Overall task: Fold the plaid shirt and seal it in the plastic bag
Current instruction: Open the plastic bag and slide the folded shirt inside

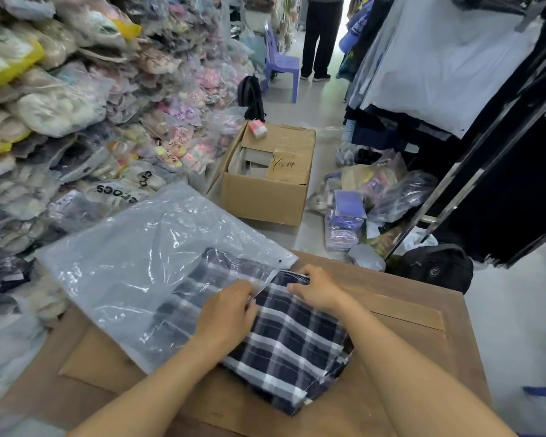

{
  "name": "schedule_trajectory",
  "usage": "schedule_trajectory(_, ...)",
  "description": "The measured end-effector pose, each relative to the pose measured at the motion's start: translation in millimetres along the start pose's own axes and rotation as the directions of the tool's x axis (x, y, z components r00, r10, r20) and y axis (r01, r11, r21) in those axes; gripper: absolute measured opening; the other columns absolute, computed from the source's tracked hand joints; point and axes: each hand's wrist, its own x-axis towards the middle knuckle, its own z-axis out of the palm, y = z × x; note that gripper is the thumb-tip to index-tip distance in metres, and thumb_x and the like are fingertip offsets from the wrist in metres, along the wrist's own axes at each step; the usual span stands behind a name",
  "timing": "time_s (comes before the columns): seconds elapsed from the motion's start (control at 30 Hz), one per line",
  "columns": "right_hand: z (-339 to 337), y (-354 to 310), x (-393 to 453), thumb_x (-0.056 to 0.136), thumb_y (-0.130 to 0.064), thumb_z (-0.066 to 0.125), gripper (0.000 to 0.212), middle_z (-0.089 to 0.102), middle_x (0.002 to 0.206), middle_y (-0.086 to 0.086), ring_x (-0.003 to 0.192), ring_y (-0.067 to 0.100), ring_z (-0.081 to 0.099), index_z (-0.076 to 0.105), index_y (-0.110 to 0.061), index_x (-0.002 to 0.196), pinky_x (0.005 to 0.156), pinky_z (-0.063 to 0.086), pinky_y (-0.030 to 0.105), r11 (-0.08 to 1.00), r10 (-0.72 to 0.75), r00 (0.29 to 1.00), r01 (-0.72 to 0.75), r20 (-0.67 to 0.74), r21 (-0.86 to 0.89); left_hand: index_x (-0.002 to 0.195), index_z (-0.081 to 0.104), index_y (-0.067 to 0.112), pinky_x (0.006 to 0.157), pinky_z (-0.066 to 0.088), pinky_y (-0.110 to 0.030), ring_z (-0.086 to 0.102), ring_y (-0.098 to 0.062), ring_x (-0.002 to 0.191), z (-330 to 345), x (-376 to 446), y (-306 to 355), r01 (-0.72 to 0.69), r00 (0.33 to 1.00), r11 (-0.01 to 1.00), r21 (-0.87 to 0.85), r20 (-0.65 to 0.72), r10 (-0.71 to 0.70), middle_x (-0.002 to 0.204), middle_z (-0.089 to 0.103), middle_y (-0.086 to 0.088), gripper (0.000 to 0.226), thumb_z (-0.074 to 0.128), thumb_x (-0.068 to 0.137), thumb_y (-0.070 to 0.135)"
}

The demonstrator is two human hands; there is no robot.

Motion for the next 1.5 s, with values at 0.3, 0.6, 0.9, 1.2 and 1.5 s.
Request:
schedule_trajectory(0.3, 10, 0, 3, 0.091, -0.03, 0.071, 0.018, 0.066, 0.082, -0.001, 0.065, 0.014, 0.057, 0.059, -0.019, 0.098, 0.057, 0.044, 0.03, 0.976, 0.105, 0.994, -0.099, -0.021, 0.195, 0.087, 0.066, 0.019, 0.069, 0.048, -0.03, 0.056, -0.011, 0.07, -1, 9, 4, 0.066, 0.998, 0.971, -0.232, 0.029, -0.061, 0.069, 0.058, 0.008, 0.012, 0.058, 0.094, 0.024)
schedule_trajectory(0.6, -1, 6, -8, 0.081, -0.063, 0.069, 0.061, 0.061, 0.117, -0.006, 0.111, 0.018, 0.06, 0.061, -0.021, 0.124, 0.086, 0.046, 0.032, 0.998, 0.026, 0.999, -0.024, -0.044, 0.052, 0.095, 0.067, 0.023, 0.07, 0.057, -0.035, 0.059, -0.012, 0.061, -3, 16, 6, 0.11, 0.99, 0.962, -0.249, 0.108, -0.086, 0.069, 0.065, 0.001, 0.007, 0.061, 0.093, 0.02)
schedule_trajectory(0.9, -11, 57, -20, 0.065, -0.059, 0.086, 0.093, 0.051, 0.147, -0.003, 0.129, 0.022, 0.055, 0.051, -0.018, 0.141, 0.1, 0.047, 0.033, 0.989, 0.135, 0.951, -0.147, 0.277, 0.023, 0.101, 0.068, 0.019, 0.077, 0.057, -0.033, 0.066, -0.018, 0.073, -3, 14, 6, 0.111, 0.982, 0.964, -0.24, 0.178, -0.068, 0.075, 0.067, -0.002, 0.011, 0.059, 0.096, 0.018)
schedule_trajectory(1.2, 23, 12, -11, 0.081, -0.014, 0.082, 0.019, 0.076, 0.086, 0.006, 0.07, 0.017, 0.071, 0.066, -0.011, 0.09, 0.059, 0.054, 0.026, 0.898, 0.072, 0.997, -0.07, 0.011, 0.434, 0.091, 0.066, 0.021, 0.063, 0.052, -0.029, 0.062, -0.017, 0.061, -14, 6, 17, 0.109, 0.98, 0.946, -0.305, 0.19, -0.051, 0.07, 0.068, -0.004, 0.008, 0.059, 0.092, 0.017)
schedule_trajectory(1.5, 46, -5, -6, 0.065, -0.038, 0.087, 0.064, 0.072, 0.114, 0.002, 0.103, 0.02, 0.07, 0.06, -0.023, 0.121, 0.09, 0.059, 0.042, 0.796, 0.086, 0.992, -0.121, 0.087, 0.593, 0.085, 0.064, 0.026, 0.068, 0.054, -0.032, 0.066, -0.018, 0.071, -21, 6, 16, 0.16, 0.974, 0.927, -0.341, 0.204, -0.093, 0.076, 0.069, -0.003, 0.01, 0.063, 0.088, 0.016)
